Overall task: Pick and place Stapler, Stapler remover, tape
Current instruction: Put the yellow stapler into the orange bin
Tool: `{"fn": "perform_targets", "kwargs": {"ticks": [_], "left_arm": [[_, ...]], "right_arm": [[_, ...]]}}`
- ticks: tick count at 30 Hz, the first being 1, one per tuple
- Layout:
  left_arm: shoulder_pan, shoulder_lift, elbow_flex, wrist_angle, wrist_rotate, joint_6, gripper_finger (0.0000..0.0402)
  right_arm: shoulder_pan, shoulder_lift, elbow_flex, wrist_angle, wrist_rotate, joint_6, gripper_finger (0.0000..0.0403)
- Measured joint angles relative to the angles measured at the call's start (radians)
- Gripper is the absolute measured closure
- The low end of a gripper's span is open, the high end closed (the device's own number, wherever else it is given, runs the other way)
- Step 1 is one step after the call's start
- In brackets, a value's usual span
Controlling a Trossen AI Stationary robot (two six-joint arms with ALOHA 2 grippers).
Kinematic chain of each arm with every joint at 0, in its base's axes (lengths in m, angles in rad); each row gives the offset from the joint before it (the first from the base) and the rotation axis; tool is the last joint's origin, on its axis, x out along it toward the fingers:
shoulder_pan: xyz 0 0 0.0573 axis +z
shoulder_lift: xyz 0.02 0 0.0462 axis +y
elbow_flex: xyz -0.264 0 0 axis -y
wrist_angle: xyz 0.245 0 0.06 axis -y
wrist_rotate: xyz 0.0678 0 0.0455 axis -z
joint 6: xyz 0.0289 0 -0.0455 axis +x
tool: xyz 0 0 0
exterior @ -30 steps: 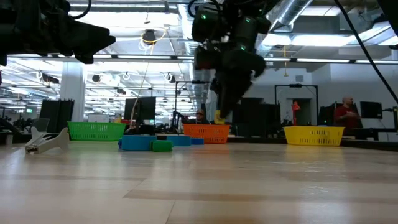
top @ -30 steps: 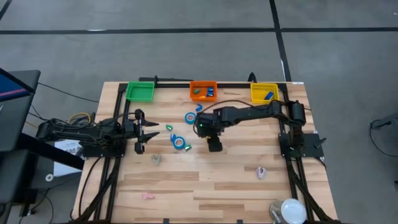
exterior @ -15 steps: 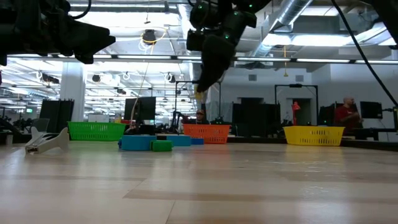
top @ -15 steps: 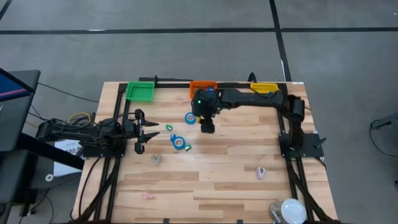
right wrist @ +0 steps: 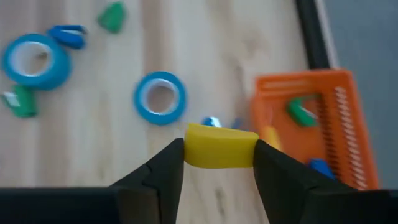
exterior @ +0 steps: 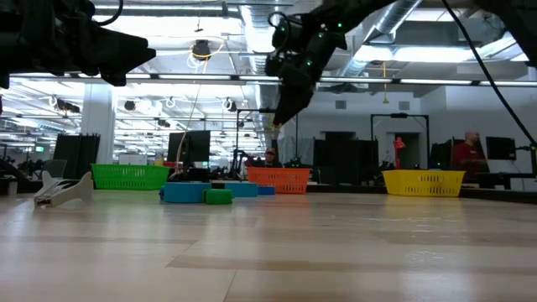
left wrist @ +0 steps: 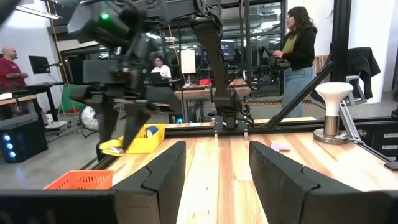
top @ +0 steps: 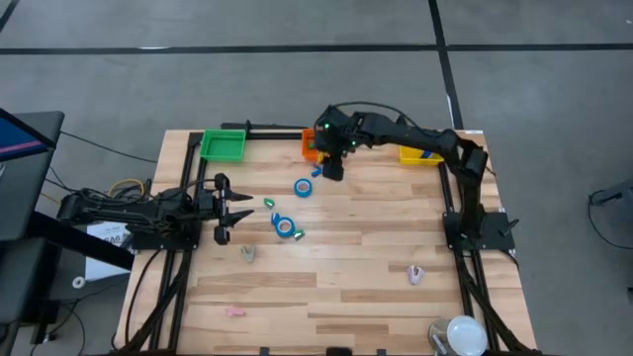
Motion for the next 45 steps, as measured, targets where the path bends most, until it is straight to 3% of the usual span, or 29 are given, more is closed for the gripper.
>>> {"fn": "perform_targets", "kwargs": {"ticks": [19, 33, 45], "left_arm": [[0.000, 0.000, 0.000, 0.000, 0.000, 0.000, 0.0234], [0.000, 0.000, 0.000, 0.000, 0.000, 0.000, 0.0234], [0.000, 0.000, 0.000, 0.000, 0.000, 0.000, 0.0234]], "right_arm": [[-0.199, 0.000, 0.000, 0.024, -0.030, -0.001, 0.0235], [-0.221, 0.016, -0.002, 0.145, -0.042, 0.033, 0.0237], [-0.218, 0.131, -0.001, 0.261, -0.070, 0.045, 0.0237]]}}
